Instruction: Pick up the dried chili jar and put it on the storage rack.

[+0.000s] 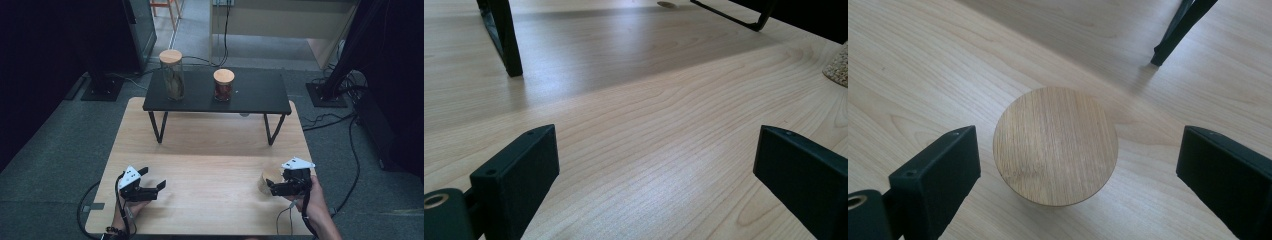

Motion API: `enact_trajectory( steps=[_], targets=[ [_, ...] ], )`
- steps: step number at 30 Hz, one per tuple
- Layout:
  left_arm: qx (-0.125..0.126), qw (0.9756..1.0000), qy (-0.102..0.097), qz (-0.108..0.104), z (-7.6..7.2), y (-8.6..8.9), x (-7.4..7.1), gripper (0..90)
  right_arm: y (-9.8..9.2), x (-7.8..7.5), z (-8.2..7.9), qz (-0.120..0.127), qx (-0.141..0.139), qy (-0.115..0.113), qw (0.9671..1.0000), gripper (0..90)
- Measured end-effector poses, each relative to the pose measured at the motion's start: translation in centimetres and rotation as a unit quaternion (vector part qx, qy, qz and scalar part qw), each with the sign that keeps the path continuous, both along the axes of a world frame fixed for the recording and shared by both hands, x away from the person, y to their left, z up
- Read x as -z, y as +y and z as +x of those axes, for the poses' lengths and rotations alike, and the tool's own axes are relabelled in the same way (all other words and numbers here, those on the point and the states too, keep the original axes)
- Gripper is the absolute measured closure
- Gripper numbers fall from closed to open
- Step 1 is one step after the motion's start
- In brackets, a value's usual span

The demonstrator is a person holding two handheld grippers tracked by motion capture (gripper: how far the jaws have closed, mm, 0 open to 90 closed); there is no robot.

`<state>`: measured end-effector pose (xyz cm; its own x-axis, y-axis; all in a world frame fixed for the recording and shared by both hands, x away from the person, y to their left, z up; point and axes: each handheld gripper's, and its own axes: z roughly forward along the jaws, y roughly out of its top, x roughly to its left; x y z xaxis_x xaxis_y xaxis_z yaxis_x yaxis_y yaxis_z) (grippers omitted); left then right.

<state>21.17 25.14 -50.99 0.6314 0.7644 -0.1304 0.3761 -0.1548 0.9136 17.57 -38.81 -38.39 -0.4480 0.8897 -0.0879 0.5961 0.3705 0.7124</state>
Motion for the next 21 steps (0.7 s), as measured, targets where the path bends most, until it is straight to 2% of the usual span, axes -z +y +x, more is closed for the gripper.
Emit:
enact_trajectory(
  steps=[15,21],
  targets=[
    [0.0,1.0,0.0,0.0,0.0,0.0,0.0,4.5,0.0,1.9,0.5,0.004,0.006,0.018,0.9998,3.8],
    [0.0,1.0,0.0,0.001,0.0,0.0,0.0,4.5,-0.5,2.7,0.9,0.014,0.011,0.029,0.9994,3.7]
  ],
)
